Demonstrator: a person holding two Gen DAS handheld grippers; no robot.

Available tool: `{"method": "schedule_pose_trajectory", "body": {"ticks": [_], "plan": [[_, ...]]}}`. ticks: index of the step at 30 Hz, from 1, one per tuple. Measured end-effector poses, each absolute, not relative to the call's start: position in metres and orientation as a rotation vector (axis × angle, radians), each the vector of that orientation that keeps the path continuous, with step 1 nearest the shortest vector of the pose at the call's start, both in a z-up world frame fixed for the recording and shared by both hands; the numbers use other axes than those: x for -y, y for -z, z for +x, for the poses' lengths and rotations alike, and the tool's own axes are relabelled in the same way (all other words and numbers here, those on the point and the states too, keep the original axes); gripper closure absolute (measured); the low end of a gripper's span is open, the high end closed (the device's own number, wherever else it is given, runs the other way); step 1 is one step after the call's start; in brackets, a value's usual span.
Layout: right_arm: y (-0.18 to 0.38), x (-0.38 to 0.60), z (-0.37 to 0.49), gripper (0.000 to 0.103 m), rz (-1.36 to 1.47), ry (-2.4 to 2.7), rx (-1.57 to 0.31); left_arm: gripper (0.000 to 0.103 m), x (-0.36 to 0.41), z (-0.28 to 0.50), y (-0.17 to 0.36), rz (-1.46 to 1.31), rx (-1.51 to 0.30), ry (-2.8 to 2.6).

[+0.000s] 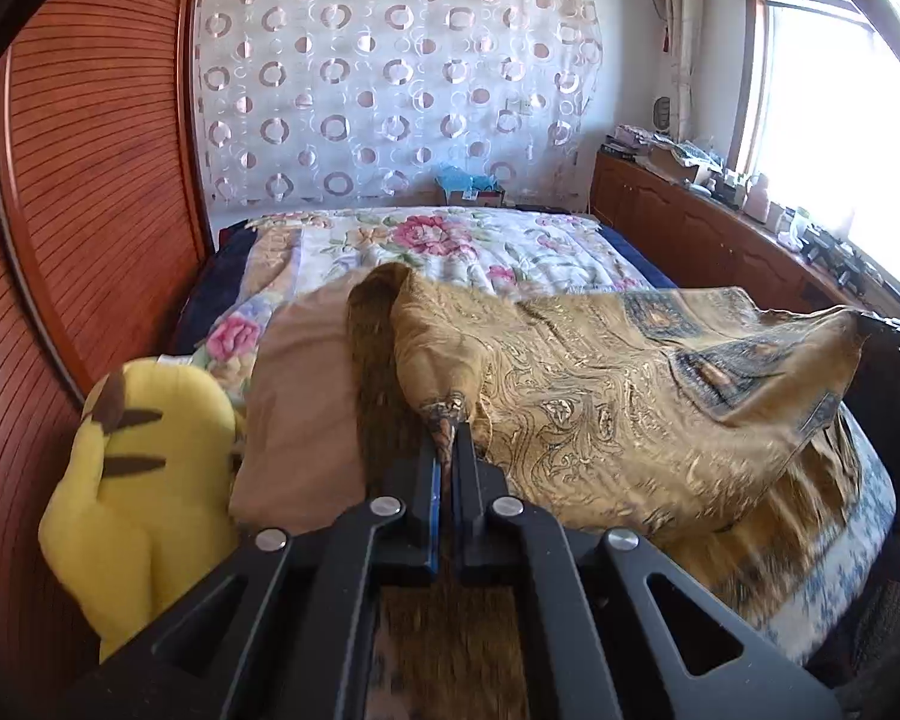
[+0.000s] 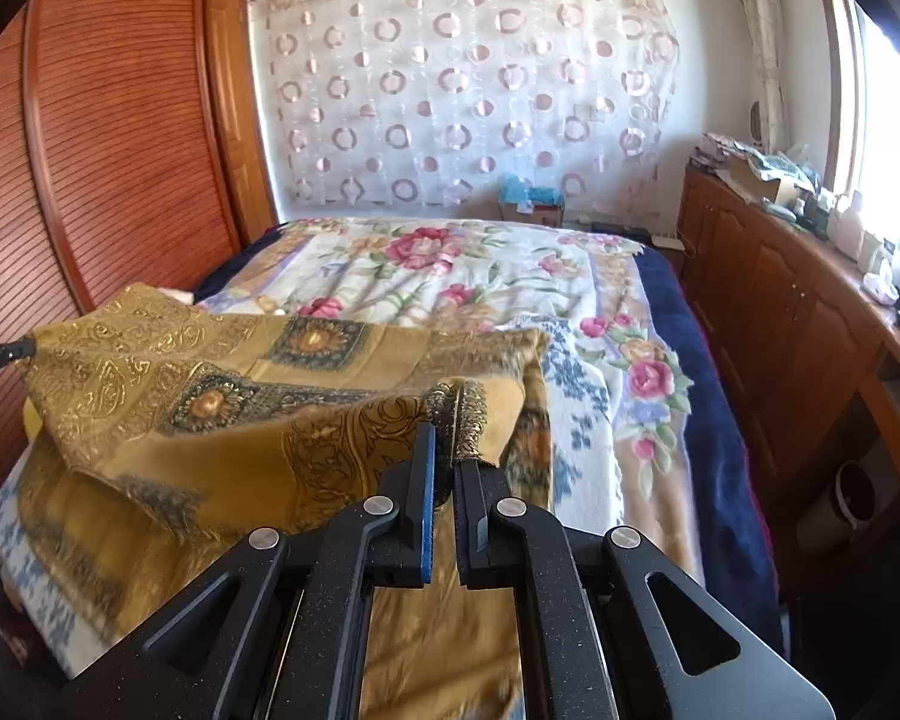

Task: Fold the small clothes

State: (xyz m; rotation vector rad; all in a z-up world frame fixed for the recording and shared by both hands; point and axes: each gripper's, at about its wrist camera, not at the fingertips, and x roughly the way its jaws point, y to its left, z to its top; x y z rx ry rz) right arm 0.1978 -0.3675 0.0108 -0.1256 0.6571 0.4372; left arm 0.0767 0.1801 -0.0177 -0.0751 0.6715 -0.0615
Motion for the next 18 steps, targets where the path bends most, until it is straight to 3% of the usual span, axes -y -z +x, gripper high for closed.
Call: {"method": "schedule_pose_trajectory", "body": {"ticks": [9,18], "plan": [[0.02,0.384,0.127,0.101,-0.157,-0.46,-0.732,0.103,-0.173,0.019,0.06,-0.112,-0.74,0.05],[0.07,0.397,0.121,0.098,-0.136,-0.396,-0.834,0.1,-0.167,0.017,0.08,-0.119,-0.795,0.036]]}}
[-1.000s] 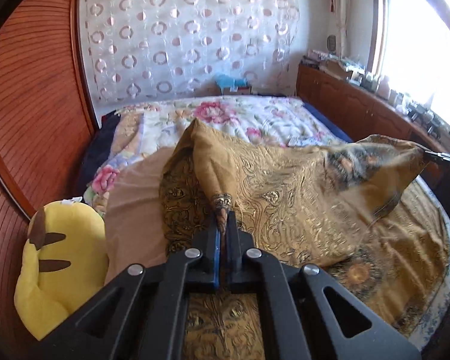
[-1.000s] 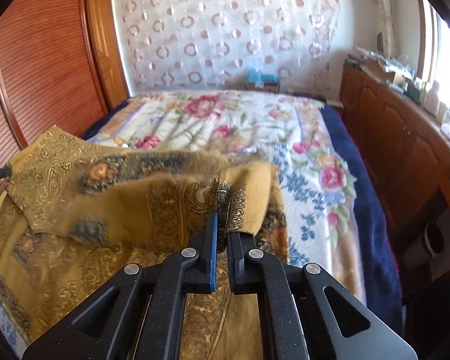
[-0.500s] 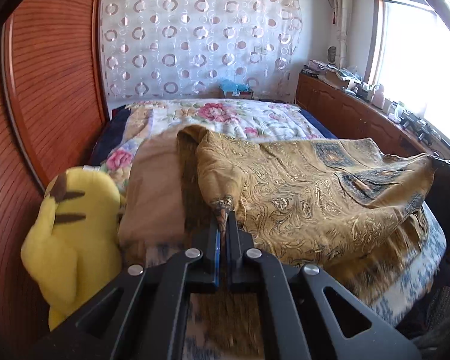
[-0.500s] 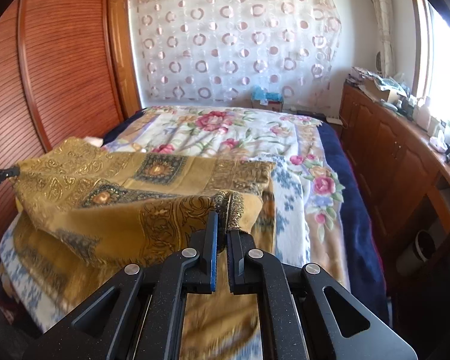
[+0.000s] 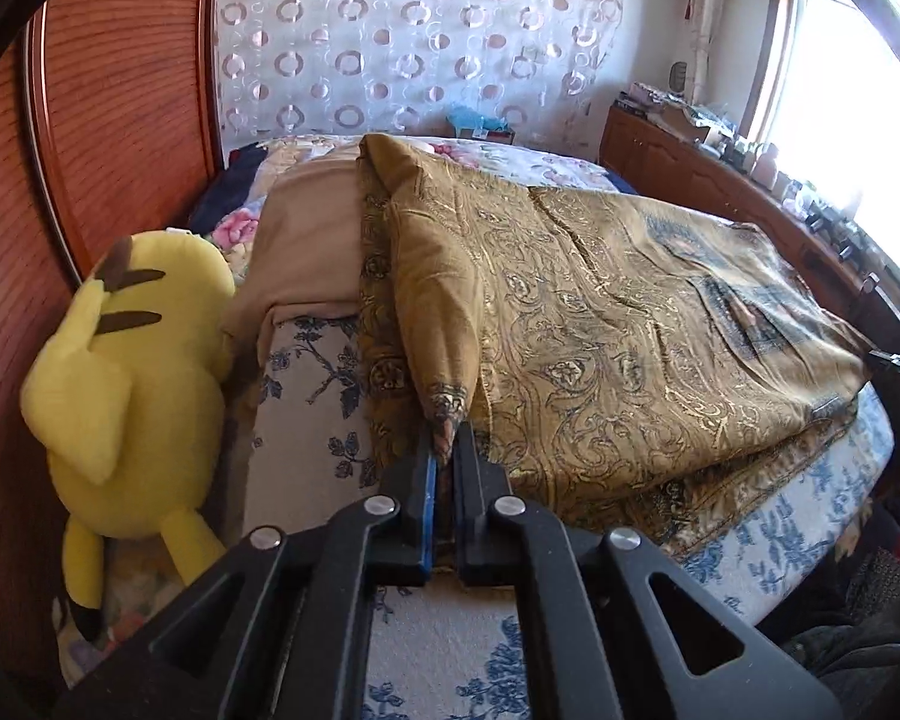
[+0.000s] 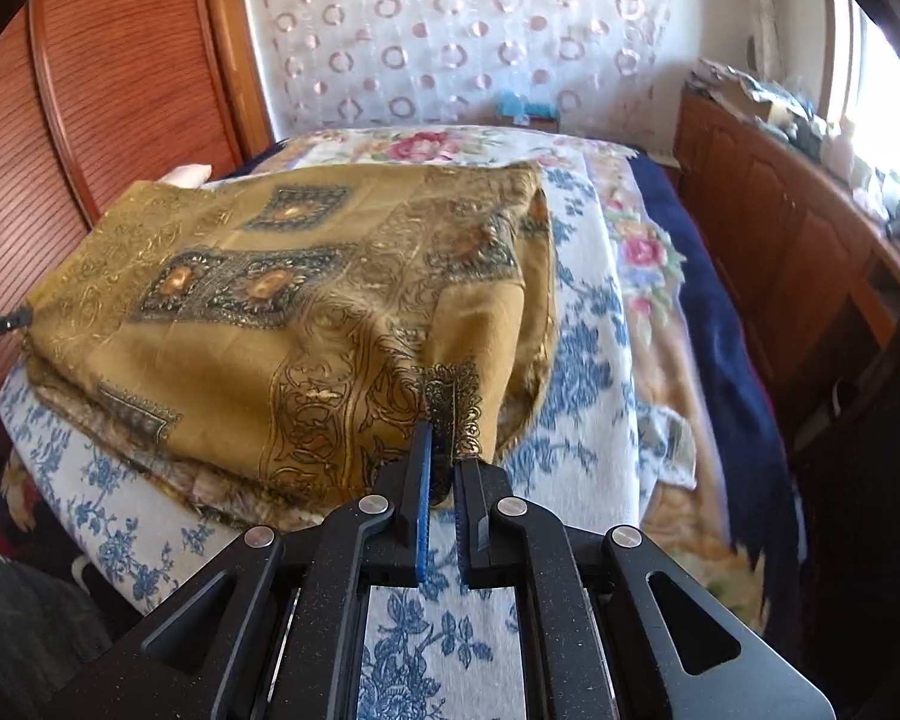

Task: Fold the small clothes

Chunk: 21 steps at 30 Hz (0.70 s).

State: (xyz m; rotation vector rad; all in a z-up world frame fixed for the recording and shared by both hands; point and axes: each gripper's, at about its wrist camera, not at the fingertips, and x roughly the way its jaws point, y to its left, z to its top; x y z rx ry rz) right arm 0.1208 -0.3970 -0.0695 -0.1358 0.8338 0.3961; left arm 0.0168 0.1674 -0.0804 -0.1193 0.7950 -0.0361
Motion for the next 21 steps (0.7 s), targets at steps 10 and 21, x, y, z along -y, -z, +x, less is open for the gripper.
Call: {"method": "schedule_pose_trajectory", "body": {"ticks": [10,21], "plan": [[0.049,0.383,0.101,0.059,-0.213,-0.373,-0.727,0.056,-0.169,0.01,0.081,-0.121,-0.793,0.016],[0.04,0.341,0.103,0.039,-0.26,-0.412,-0.637,0.052,-0.17,0.011,0.091,-0.134,-0.806,-0.005]]}}
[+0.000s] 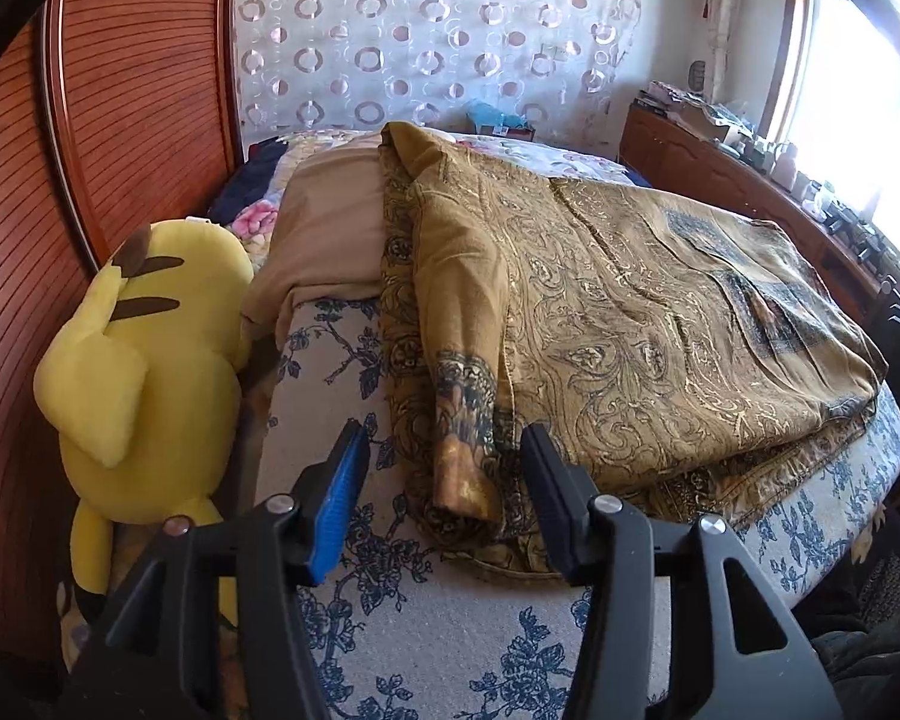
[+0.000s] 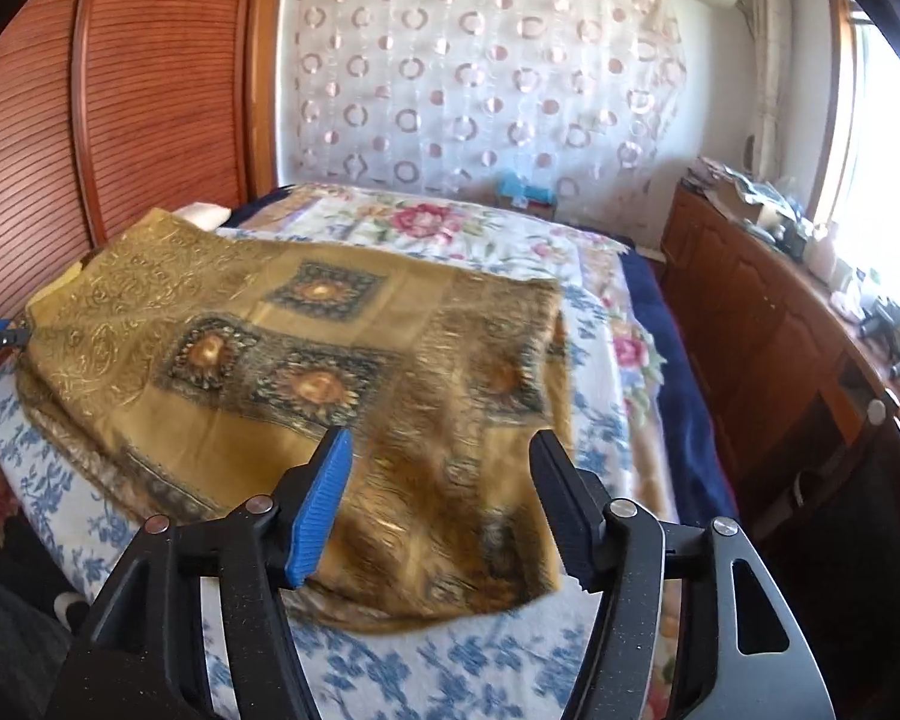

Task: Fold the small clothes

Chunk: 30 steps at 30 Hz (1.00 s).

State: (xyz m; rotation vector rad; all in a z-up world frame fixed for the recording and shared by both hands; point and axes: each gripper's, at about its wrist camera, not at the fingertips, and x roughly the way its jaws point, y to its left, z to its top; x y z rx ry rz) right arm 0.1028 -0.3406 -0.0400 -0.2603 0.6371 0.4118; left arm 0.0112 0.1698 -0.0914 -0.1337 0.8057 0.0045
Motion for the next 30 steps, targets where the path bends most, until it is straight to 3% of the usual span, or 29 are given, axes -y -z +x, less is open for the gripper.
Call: {"method": "schedule_pose_trajectory", "body": {"ticks": [12,30], "plan": [[0.092,0.284,0.118,0.039,-0.225,-0.504,-0.738,0.052,-0.166,0.015,0.098,-0.126,-0.827,-0.003],[0.109,0.277,0.121,0.039,-0.21,-0.492,-0.802,0.052,-0.169,0.03,0.111,-0.149,-0.865,0.009]]}}
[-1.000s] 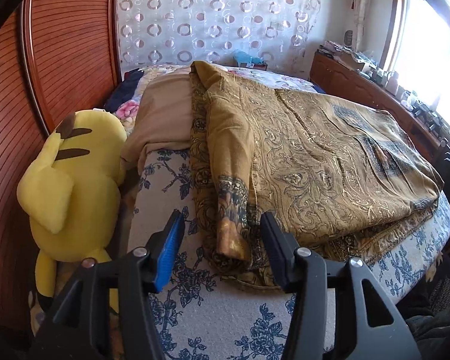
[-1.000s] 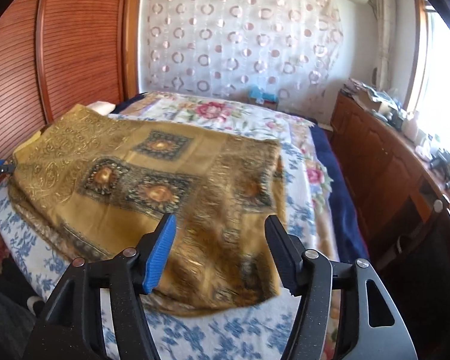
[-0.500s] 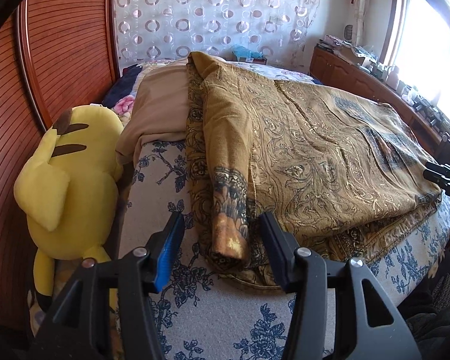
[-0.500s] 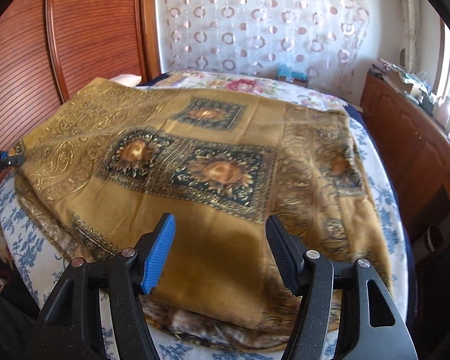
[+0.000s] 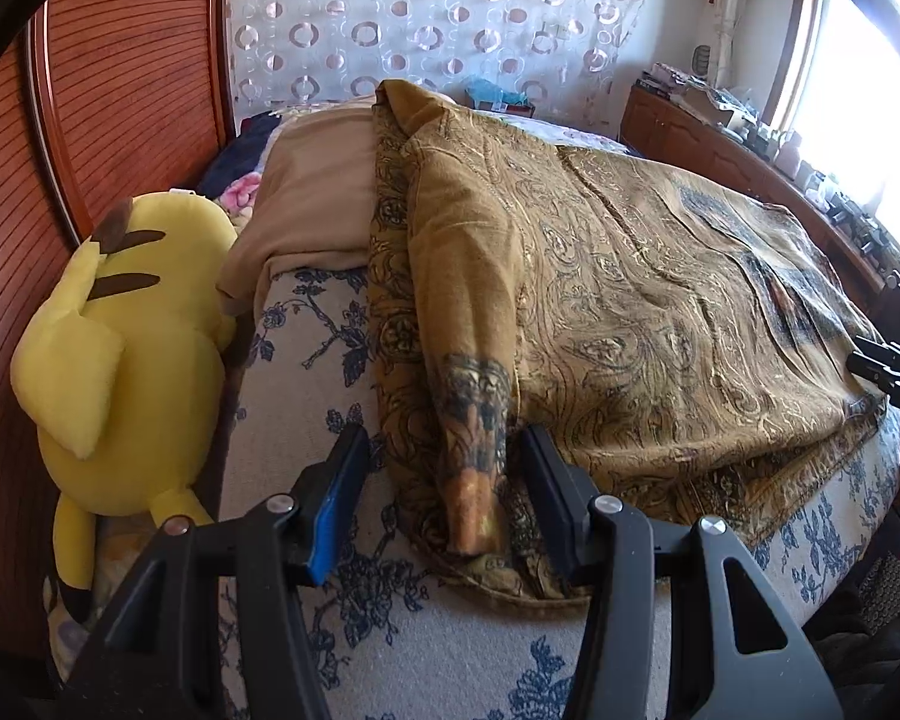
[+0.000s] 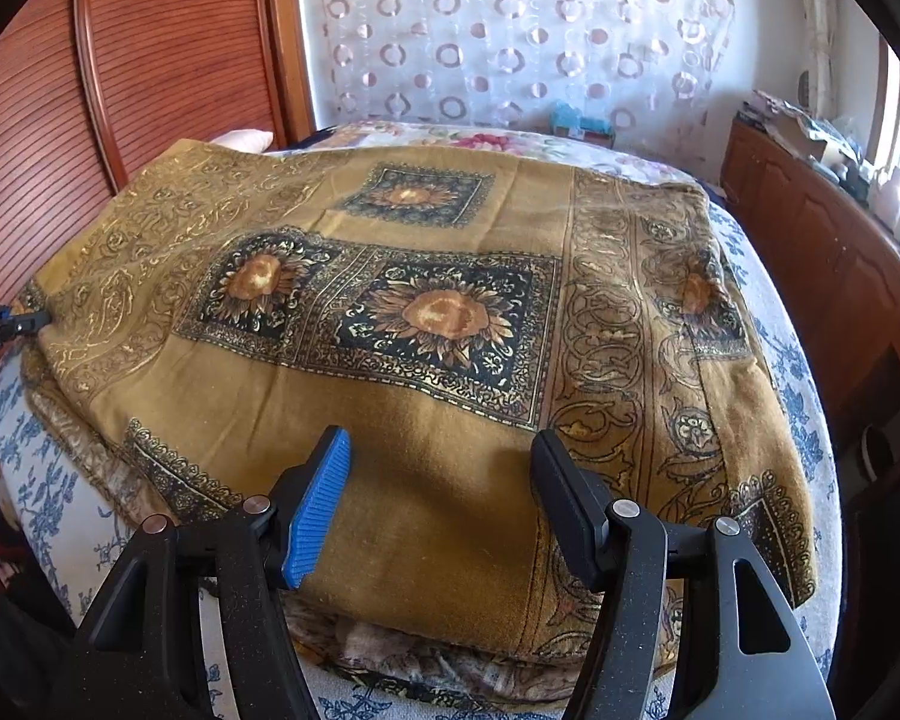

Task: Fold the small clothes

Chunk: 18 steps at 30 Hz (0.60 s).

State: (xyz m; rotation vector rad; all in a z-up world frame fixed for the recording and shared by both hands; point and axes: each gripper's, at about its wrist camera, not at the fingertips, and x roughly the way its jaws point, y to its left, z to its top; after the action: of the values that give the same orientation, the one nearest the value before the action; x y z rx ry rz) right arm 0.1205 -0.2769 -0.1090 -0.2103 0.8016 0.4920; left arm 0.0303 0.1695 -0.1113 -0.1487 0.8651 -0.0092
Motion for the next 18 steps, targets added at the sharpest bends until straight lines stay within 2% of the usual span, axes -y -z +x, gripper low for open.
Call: {"method": "schedule_pose_trajectory", "body": {"ticks": [10,12,14,15,16,18], "plan": [[0.114,0.267,0.121,0.038,-0.265,-0.47,-0.825,0.052,-0.166,0.031,0.112,-0.169,-0.844,0.014],[0.114,0.267,0.12,0.037,-0.271,-0.466,-0.823,0.059,-0.165,0.032,0.112,-0.173,-0.836,0.03],[0.114,0.266,0.12,0.037,-0.266,-0.468,-0.825,0.077,-0.16,0.034,0.111,-0.176,-0.836,0.057],[0.114,0.265,0.12,0.037,-0.263,-0.47,-0.826,0.08,-0.158,0.035,0.111,-0.173,-0.84,0.06],[0.114,0.266,0.121,0.037,-0.263,-0.469,-0.826,0.091,-0.155,0.037,0.11,-0.168,-0.847,0.067],[0.114,0.266,0.121,0.037,-0.264,-0.469,-0.826,0.095,-0.146,0.039,0.104,-0.145,-0.831,0.071]]}}
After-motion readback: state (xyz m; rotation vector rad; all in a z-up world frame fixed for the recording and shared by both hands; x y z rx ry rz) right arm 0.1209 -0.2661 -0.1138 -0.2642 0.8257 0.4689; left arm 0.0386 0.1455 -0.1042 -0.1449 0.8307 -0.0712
